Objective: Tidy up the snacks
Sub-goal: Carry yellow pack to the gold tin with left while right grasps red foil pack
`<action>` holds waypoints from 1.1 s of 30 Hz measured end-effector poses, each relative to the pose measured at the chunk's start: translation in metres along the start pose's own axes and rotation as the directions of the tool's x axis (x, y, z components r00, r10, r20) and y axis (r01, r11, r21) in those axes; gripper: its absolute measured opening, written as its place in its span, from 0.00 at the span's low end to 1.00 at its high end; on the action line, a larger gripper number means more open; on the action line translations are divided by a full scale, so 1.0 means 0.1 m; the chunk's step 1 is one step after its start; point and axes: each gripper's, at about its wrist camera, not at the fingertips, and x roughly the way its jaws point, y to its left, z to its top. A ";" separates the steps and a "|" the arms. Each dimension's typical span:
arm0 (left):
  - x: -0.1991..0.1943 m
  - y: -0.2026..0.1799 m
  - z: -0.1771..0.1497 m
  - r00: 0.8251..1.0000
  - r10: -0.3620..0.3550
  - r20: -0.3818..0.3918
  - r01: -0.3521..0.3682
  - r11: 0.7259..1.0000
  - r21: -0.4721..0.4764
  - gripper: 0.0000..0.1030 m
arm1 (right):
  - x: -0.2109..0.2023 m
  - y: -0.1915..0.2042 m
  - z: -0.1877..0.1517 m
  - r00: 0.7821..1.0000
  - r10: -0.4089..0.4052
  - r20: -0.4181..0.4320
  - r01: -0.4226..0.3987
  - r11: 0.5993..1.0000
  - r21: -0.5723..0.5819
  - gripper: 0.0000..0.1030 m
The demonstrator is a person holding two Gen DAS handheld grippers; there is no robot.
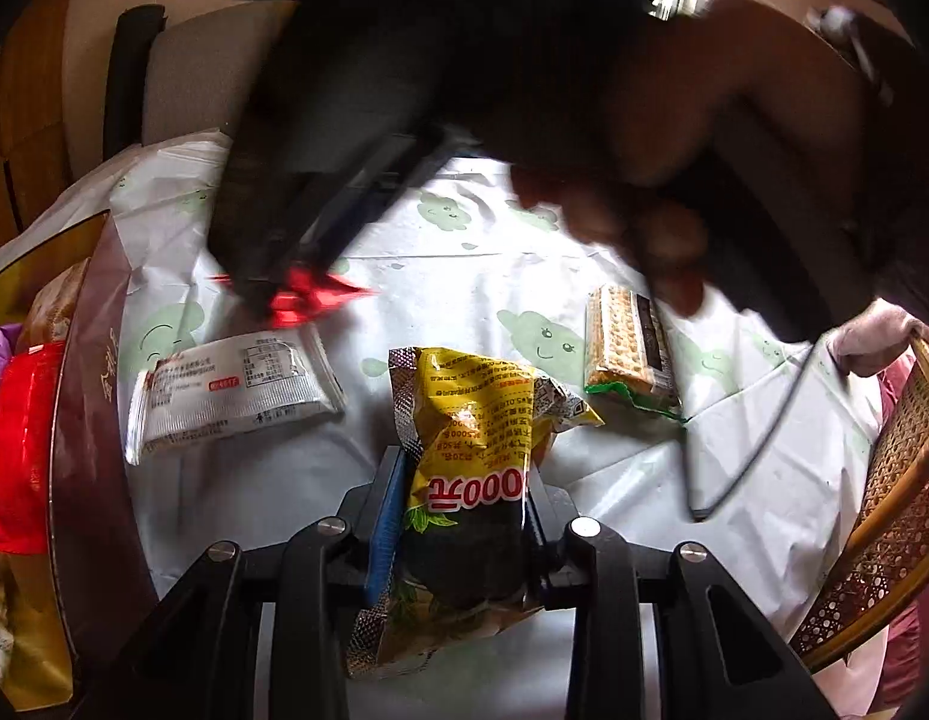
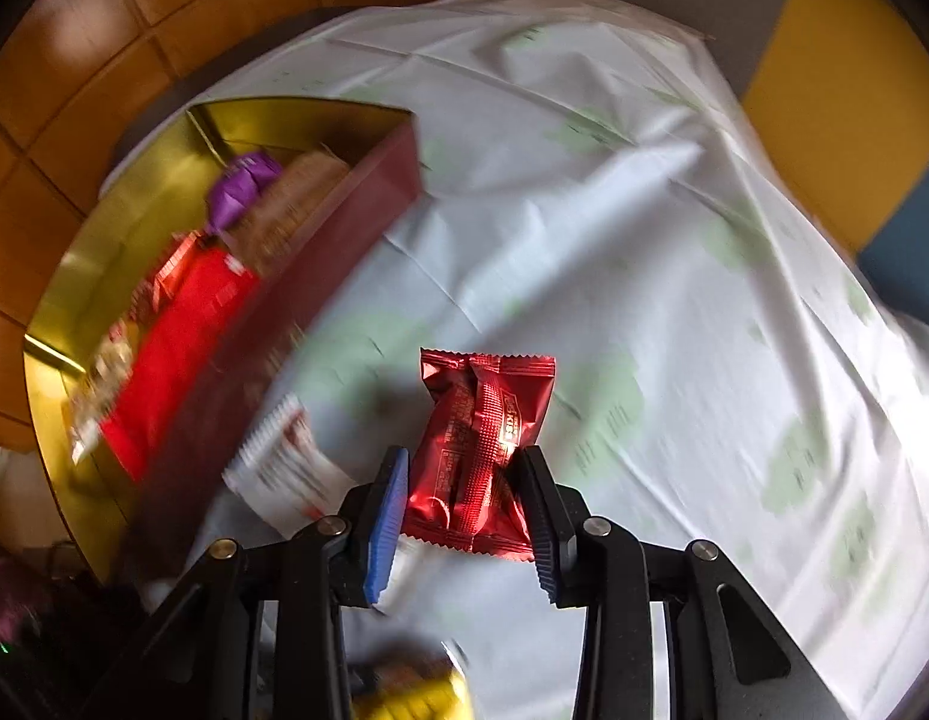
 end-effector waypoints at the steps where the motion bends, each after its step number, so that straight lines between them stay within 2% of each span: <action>1: 0.00 -0.02 0.00 1.000 0.004 -0.003 -0.004 1.000 0.002 0.33 | -0.02 -0.04 -0.07 1.000 -0.007 -0.001 0.007 1.000 0.017 0.36; 9: -0.04 -0.09 0.03 0.999 0.021 -0.038 -0.021 1.000 0.004 0.32 | -0.22 -0.35 -0.67 0.999 -0.047 0.011 0.045 0.988 0.150 0.37; 13: -0.10 -0.10 0.04 0.998 0.016 -0.064 -0.017 1.000 -0.004 0.30 | -0.26 -0.41 -0.83 0.998 -0.035 0.048 0.024 0.978 0.209 0.37; 18: -0.33 -0.06 -0.01 0.999 0.024 -0.044 -0.024 1.000 0.008 0.29 | -0.25 -0.47 -1.01 0.993 -0.014 0.114 -0.016 0.967 0.255 0.37; 22: -0.44 -0.05 0.01 0.999 0.044 -0.029 -0.044 0.999 0.002 0.29 | -0.22 -0.46 -1.03 0.990 -0.005 0.142 -0.033 0.964 0.264 0.37; 33: -0.81 0.01 0.11 0.996 0.085 0.015 -0.084 0.995 -0.055 0.29 | -0.21 -0.35 -1.00 0.989 -0.051 0.136 0.020 0.975 0.222 0.38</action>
